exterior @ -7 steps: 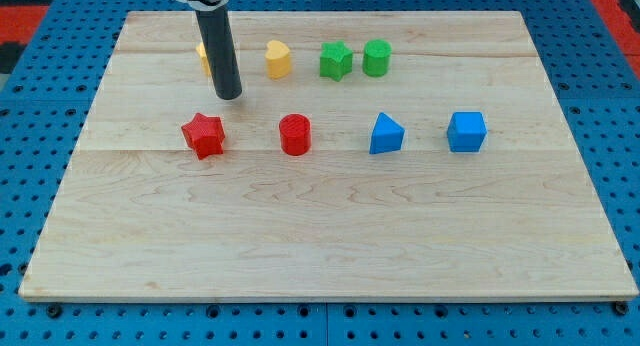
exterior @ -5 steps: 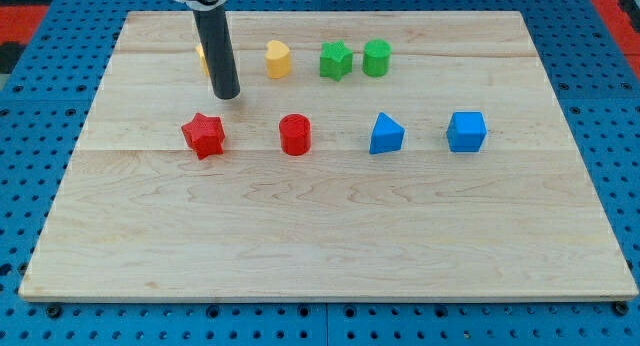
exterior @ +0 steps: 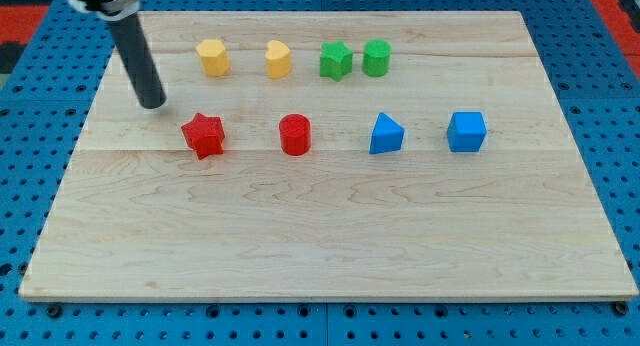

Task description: Push the red blocks into the blue triangle

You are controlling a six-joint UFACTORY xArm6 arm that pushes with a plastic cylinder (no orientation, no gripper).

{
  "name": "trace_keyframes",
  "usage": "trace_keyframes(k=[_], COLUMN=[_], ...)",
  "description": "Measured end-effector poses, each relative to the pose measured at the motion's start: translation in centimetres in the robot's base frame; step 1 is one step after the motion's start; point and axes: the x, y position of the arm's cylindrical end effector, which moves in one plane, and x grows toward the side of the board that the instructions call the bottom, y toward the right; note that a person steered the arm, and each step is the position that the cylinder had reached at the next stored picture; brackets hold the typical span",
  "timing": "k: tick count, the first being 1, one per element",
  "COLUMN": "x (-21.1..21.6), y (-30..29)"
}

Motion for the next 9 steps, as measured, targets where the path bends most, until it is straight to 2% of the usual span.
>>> trace_keyframes(k=[2,7,8,9], x=[4.6,3.7,3.3,2.4], y=[-0.2,27.4,32.3,33.9])
